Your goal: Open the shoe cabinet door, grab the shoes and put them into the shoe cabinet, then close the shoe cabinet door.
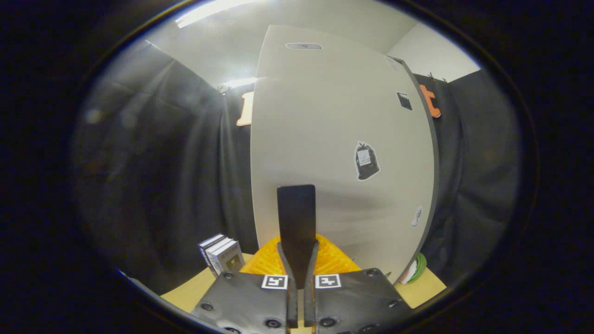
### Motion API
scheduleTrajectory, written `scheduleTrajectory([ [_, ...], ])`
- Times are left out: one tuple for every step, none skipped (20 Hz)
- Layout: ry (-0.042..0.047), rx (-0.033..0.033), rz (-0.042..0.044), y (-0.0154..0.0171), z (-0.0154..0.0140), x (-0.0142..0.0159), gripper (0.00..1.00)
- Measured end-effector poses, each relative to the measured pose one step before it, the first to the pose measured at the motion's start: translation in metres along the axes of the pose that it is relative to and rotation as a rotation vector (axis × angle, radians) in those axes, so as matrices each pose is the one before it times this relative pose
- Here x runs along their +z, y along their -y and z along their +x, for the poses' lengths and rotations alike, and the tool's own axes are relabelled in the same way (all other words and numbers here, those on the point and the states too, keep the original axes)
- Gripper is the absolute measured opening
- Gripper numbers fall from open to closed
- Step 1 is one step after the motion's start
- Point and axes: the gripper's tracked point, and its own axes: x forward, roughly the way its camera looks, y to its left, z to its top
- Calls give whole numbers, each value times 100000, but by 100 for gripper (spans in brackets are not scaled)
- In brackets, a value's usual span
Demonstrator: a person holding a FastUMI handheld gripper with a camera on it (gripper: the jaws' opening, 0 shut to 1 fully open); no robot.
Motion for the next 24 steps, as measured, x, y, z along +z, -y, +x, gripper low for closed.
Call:
scheduleTrajectory([
  [-299,2254,-272,561,-993,38,7],
  [-472,1966,-318,671,-1008,89,7],
  [-492,1929,245,832,-1188,64,7],
  [176,1008,461,559,-607,105,7],
  [262,883,482,668,-641,-61,7],
  [75,749,49,840,-881,96,7],
  [-273,419,-217,628,-764,44,7],
  [-42,220,-481,498,-1038,41,7],
  [-163,91,-48,653,-702,17,7],
  [-59,-185,569,791,-867,-32,7],
  [381,-931,446,998,-782,67,7],
  [142,-1322,272,994,-909,9,7],
  [-199,-1657,-249,955,-659,-14,7],
  [269,-1645,-47,1076,-943,134,7],
  [-597,-1990,-414,1271,-739,-102,6],
  [289,-1620,-425,1104,-466,113,6],
  [-176,-1591,-970,1451,-578,-58,6],
  [227,-1102,-916,1371,-385,121,6],
  [-237,-550,-899,1306,-256,113,6],
  [123,-366,-720,990,-244,51,5],
  [-178,-622,-565,833,-126,-38,5],
  [-257,-1177,-288,1031,-82,10,5],
  [-103,-1492,334,1141,-15,10,5],
  [-292,-1540,1076,1175,4,-22,5],
])
